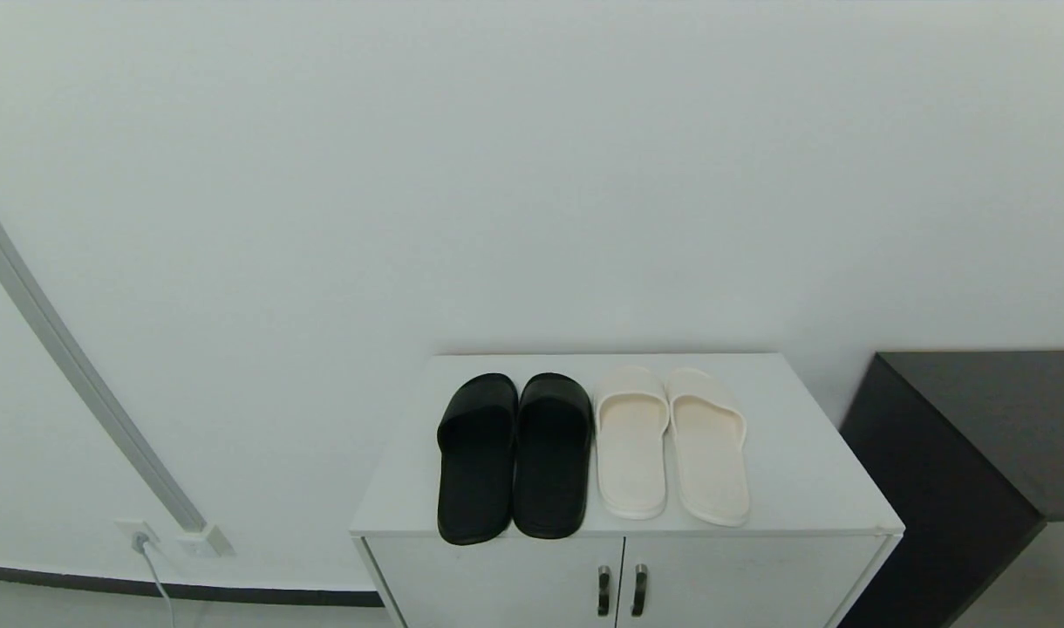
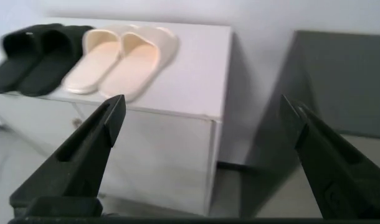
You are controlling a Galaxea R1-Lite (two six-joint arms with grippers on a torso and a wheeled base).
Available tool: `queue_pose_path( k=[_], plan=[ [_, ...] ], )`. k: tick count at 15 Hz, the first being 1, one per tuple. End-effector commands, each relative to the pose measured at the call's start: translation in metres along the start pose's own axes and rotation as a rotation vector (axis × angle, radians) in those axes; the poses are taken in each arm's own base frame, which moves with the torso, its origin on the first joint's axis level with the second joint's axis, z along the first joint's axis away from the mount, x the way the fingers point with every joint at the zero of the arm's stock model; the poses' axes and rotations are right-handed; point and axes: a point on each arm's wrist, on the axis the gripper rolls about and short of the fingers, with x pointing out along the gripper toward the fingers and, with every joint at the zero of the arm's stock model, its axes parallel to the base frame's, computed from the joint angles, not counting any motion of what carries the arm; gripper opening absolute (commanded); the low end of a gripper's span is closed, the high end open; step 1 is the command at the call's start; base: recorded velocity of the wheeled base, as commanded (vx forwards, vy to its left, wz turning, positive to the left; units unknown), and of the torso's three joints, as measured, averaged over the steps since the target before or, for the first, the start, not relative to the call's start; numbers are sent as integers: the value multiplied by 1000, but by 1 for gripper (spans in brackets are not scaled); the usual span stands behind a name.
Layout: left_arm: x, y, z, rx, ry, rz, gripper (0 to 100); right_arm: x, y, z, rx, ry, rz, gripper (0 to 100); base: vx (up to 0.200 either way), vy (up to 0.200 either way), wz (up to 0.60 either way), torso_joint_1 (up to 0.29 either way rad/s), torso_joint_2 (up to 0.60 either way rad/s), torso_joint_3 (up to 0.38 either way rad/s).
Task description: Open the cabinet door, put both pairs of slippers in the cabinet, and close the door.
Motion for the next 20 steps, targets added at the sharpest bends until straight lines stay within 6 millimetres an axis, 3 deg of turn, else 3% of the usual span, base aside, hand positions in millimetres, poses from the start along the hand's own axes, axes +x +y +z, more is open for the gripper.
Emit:
queue_pose_path(
  k=[1, 3, 8, 10, 13, 16, 20],
  plan=[
    [0, 0, 0, -4, 1, 1, 0, 51, 12, 27, 34, 125, 128, 100, 0, 0, 0, 0, 0, 0],
    [0, 0, 0, -4, 1, 2, 0, 67, 34, 39, 66, 127, 171, 100, 0, 0, 0, 0, 0, 0],
    [0, 0, 0, -2, 1, 2, 0, 108, 115, 54, 106, 159, 207, 100, 0, 0, 0, 0, 0, 0],
    [0, 0, 0, -2, 1, -1, 0, 123, 131, 49, 101, 172, 191, 100, 0, 0, 0, 0, 0, 0],
    [0, 0, 0, -1, 1, -1, 0, 162, 168, 32, 87, 120, 56, 100, 0, 0, 0, 0, 0, 0],
    [0, 0, 0, -2, 1, -1, 0, 194, 191, 14, 91, 71, -55, 100, 0, 0, 0, 0, 0, 0],
    [0, 0, 0, -2, 3, -1, 0, 220, 202, -2, 75, 87, -104, 100, 0, 0, 0, 0, 0, 0]
  ],
)
